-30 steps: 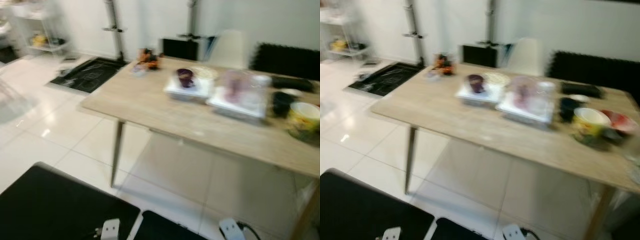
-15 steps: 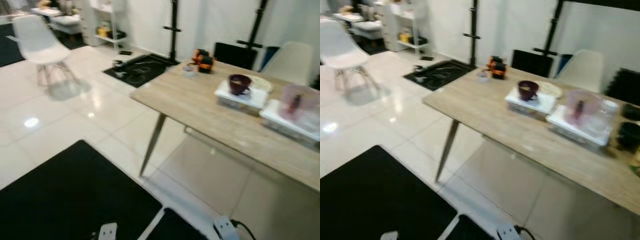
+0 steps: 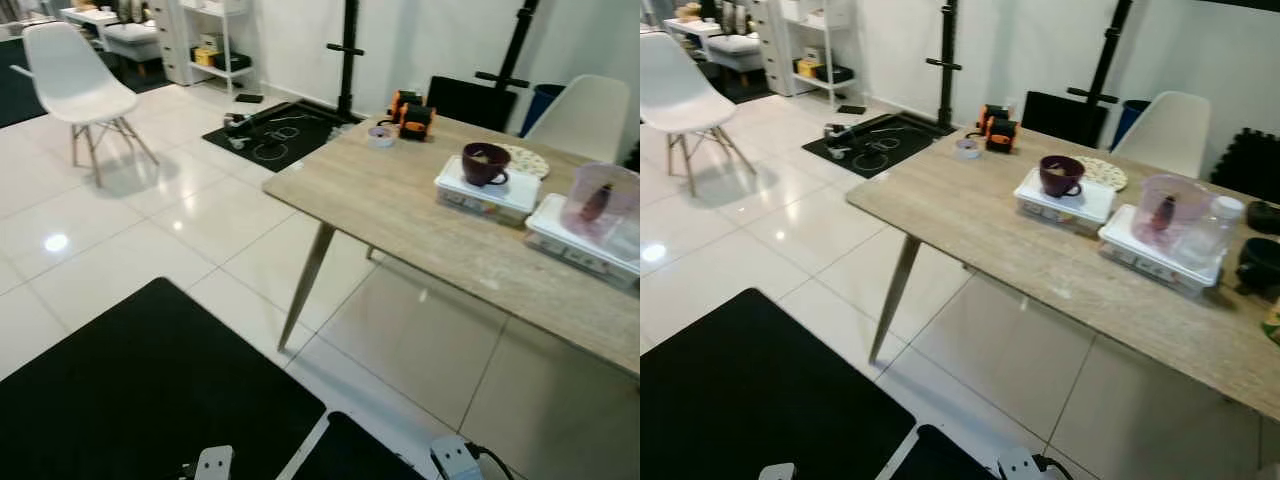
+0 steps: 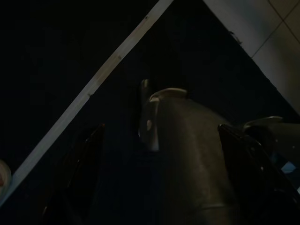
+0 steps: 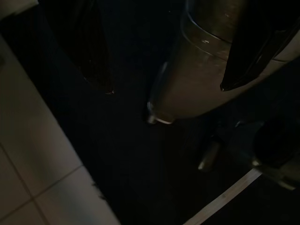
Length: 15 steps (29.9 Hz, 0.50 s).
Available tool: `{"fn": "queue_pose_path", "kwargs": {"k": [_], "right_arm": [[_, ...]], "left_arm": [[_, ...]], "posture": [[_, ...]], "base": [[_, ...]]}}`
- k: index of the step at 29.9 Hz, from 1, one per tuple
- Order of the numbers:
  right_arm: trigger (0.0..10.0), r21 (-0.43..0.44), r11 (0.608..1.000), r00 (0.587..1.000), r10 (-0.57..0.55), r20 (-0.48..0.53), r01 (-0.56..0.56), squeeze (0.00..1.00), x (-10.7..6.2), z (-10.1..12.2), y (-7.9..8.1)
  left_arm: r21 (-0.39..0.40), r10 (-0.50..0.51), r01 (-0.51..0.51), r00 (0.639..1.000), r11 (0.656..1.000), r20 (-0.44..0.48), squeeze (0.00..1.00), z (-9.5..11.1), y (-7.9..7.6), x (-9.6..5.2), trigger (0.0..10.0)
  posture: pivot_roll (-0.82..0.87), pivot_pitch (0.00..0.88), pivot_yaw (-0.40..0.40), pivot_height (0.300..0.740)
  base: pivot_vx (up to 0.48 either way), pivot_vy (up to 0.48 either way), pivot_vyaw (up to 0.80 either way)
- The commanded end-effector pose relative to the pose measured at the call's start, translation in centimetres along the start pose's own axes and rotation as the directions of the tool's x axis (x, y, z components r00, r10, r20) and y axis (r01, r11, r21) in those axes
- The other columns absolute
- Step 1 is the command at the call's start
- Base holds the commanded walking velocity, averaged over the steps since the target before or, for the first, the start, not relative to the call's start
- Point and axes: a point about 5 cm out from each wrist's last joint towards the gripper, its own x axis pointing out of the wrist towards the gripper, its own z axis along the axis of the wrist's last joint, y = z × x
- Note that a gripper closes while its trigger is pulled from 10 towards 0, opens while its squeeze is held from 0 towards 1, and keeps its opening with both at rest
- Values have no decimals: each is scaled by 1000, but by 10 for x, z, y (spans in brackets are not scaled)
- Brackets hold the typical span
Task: Restocking fridge
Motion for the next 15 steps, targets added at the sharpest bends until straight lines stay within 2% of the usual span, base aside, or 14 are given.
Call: {"fn": "queue_pose_path", "kwargs": {"k": [1, 15], "right_arm": [[10000, 20, 1000, 1000, -11, 3, 11, 0, 0, 1, -2], [10000, 31, 999, 1000, -16, 8, 16, 0, -1, 1, -3]], "left_arm": [[9, -6, 6, 1000, 1000, -25, 0, -7, -2, -1, 10000], [15, -6, 7, 999, 1000, -34, 0, -9, -4, -1, 10000]], "posture": [[-39, 0, -46, 740], [-39, 0, -47, 740]], "base": [[446, 0, 0], [445, 0, 0]]}}
